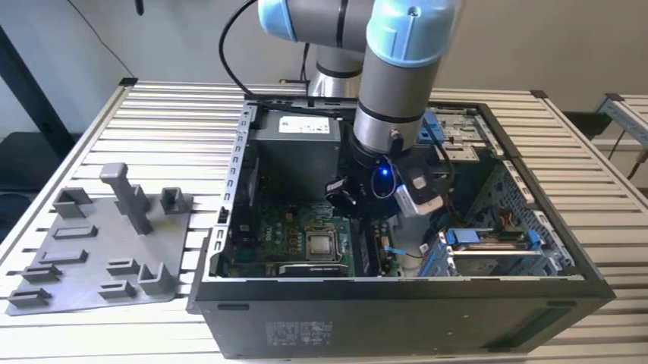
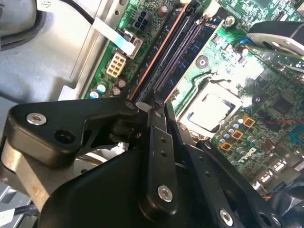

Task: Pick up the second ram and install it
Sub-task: 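Insert the second ram into the second slot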

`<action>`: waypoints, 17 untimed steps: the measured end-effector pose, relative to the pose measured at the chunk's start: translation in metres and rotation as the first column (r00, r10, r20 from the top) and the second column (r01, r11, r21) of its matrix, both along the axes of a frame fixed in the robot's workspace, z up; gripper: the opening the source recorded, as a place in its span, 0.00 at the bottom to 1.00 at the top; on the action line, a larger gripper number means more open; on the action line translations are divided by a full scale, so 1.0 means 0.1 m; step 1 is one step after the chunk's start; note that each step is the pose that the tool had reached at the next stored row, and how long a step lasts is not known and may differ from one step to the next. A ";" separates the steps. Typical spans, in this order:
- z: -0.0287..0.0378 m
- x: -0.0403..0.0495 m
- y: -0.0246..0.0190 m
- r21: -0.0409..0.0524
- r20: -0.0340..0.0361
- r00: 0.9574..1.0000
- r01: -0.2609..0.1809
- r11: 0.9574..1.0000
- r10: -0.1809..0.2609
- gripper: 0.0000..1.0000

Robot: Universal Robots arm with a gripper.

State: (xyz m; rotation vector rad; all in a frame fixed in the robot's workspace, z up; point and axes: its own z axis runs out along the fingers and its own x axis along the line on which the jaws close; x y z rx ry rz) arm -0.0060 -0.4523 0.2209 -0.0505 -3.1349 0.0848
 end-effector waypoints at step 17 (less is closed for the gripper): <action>-0.018 -0.029 0.016 0.000 0.003 1.000 -0.004 1.000 0.004 0.14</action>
